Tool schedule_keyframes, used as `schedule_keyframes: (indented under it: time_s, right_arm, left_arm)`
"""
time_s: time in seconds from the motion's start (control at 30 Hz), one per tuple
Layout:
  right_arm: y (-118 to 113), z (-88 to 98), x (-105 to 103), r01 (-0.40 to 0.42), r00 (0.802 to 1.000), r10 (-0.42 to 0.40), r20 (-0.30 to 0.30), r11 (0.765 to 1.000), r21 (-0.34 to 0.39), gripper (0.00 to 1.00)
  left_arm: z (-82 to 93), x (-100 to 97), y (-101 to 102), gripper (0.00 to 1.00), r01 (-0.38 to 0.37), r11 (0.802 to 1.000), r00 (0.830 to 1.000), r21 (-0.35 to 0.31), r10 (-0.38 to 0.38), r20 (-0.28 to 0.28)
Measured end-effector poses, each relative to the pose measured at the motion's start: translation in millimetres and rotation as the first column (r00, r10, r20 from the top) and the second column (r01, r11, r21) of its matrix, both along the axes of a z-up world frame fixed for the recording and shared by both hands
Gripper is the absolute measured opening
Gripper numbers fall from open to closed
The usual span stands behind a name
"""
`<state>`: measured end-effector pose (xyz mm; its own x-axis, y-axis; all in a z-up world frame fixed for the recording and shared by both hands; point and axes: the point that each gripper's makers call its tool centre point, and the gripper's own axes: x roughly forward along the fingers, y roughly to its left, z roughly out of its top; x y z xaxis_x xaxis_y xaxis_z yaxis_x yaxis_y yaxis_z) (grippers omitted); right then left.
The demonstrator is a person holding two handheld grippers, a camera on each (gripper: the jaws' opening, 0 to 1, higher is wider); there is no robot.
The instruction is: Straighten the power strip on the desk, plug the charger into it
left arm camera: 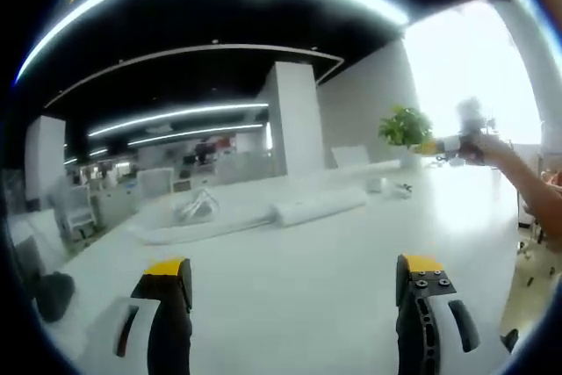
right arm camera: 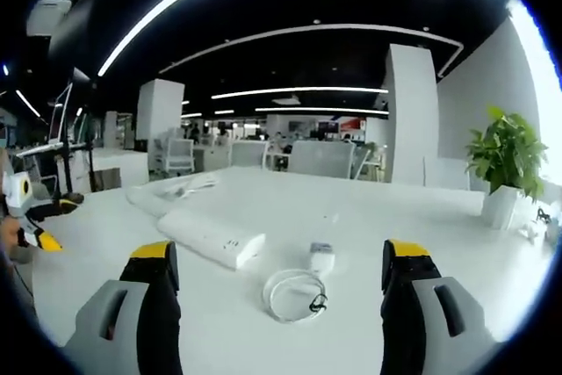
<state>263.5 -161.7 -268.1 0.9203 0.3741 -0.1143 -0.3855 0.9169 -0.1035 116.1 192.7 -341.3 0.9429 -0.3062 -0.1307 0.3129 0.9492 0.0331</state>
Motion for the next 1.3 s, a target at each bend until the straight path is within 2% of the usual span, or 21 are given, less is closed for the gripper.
schedule_keyframes:
  time_s: [0.3, 0.83, 1.1, 1.3]
  right_arm:
    - [-2.4, -7.0, 13.9, 0.025, 1.0, -0.024, -0.014, 1.0, 0.012, 0.93]
    - [-4.5, -23.7, 39.3, 0.034, 0.998, -0.035, -0.043, 0.999, -0.025, 0.91]
    - [-4.6, -29.5, 44.6, 0.035, 0.998, -0.035, -0.057, 0.999, -0.009, 0.9]
    - [-6.0, -31.0, 57.1, 0.046, 0.997, -0.046, -0.059, 0.999, -0.006, 0.89]
  left_arm:
    - [2.4, -0.4, 3.4, 0.99, -0.005, 1.0, 1.0, 0.004, 0.005, 0.005]
    - [3.4, 0.1, 0.6, 0.99, 0.002, 1.0, 1.0, 0.001, -0.002, 0.007]
    - [3.5, 0.0, 0.2, 0.99, 0.003, 1.0, 1.0, -0.002, -0.003, 0.007]
    - [4.3, -0.3, -0.8, 0.99, 0.005, 1.0, 1.0, -0.004, -0.005, 0.01]
